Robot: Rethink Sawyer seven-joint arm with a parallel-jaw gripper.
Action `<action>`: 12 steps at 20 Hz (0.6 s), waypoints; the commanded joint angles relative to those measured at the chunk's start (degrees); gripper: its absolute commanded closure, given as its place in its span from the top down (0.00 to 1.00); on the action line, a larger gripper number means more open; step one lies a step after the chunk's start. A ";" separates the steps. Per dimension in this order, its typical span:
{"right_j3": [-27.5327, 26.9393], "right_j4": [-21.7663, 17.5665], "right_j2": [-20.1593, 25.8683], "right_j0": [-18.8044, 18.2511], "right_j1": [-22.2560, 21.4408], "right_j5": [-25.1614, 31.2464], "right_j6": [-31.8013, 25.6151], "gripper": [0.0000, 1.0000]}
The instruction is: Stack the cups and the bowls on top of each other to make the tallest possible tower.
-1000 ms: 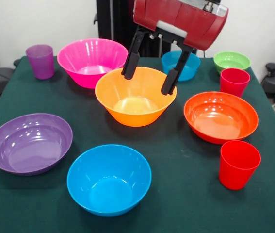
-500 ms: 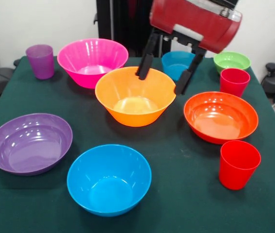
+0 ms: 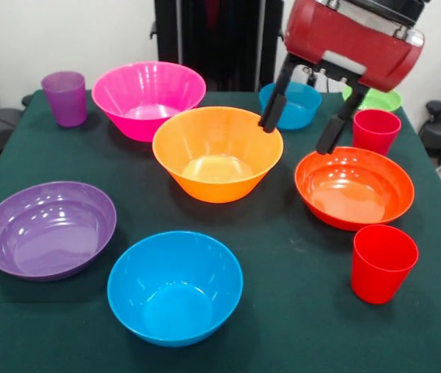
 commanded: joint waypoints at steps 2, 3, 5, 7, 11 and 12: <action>6.60 -4.28 5.72 1.00 4.07 -3.24 0.99 1.00; 6.60 -4.48 5.65 1.07 4.27 -3.58 0.87 1.00; 6.52 -4.91 5.73 1.04 4.75 -4.35 0.24 1.00; 6.64 -5.41 5.79 0.92 5.11 -5.00 -0.72 1.00; 7.14 -6.27 5.87 0.35 5.41 -6.18 -2.63 1.00; 7.48 -6.54 6.25 -0.01 5.21 -6.69 -3.53 1.00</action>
